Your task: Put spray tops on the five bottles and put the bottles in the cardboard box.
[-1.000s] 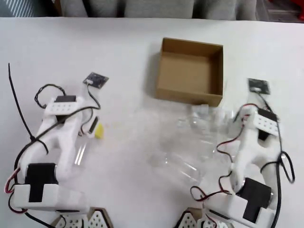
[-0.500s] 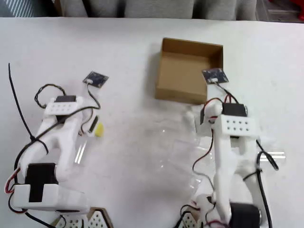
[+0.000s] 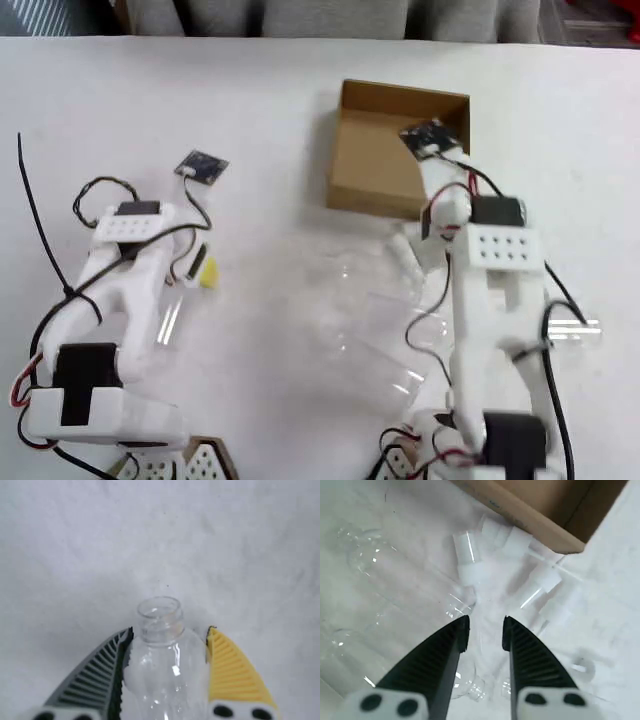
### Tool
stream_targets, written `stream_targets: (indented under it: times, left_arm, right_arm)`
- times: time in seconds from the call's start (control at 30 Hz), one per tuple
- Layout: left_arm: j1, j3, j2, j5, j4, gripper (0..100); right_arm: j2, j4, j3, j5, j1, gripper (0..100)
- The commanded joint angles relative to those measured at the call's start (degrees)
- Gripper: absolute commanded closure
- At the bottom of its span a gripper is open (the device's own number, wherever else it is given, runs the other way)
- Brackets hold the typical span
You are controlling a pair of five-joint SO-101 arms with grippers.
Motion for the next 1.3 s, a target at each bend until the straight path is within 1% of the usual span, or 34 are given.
stream_targets:
  times: [0.0, 0.07, 0.23, 0.37, 0.5, 0.63, 0.77, 0.93, 1.0, 1.13, 1.2, 1.27]
  left_arm:
    - [-0.4, -0.2, -3.0, -0.9, -1.5, 90]
    - [-0.4, -0.2, -3.0, -0.9, -1.5, 90]
    - [-0.4, -0.2, -3.0, -0.9, -1.5, 90]
    - [-0.4, -0.2, -3.0, -0.9, -1.5, 90]
    - [-0.4, -0.2, -3.0, -0.9, -1.6, 90]
    - [-0.3, -0.2, -3.0, -0.9, -2.0, 90]
    - [-0.3, -0.2, -3.0, -0.9, -2.2, 90]
    - [-0.3, -0.2, -3.0, -0.9, -2.2, 90]
    - [-0.3, -0.2, -3.0, -0.9, -2.2, 90]
    - [-0.3, -0.2, -3.0, -0.9, -2.2, 90]
    - [-0.3, -0.2, -3.0, -0.9, -2.3, 90]
    - [-0.3, -0.2, -3.0, -0.9, -2.3, 90]
  right_arm:
    - [6.5, 0.5, -5.5, 4.5, -0.9, 89.9]
    - [10.8, 0.5, -7.0, 5.4, -1.8, 89.4]
    - [19.2, 0.2, -9.6, 5.4, -4.7, 80.9]
    - [24.4, 0.0, -12.3, 5.4, -5.1, 82.3]
    - [29.8, 0.0, -15.2, 5.5, -3.9, 82.3]
    - [34.4, 0.5, -17.5, 8.0, -3.8, 82.3]
    - [34.9, 1.4, -17.2, 9.8, -4.8, 82.5]
    - [35.4, -0.4, -17.5, 9.8, -4.8, 82.7]
    - [35.6, -0.8, -17.3, 10.0, -4.6, 85.8]
    - [35.6, -1.8, -17.8, 10.1, -4.4, 98.8]
    - [35.5, -1.0, -19.3, 9.8, -4.4, 97.0]
    - [35.2, 1.7, -21.2, 9.8, -4.3, 97.4]
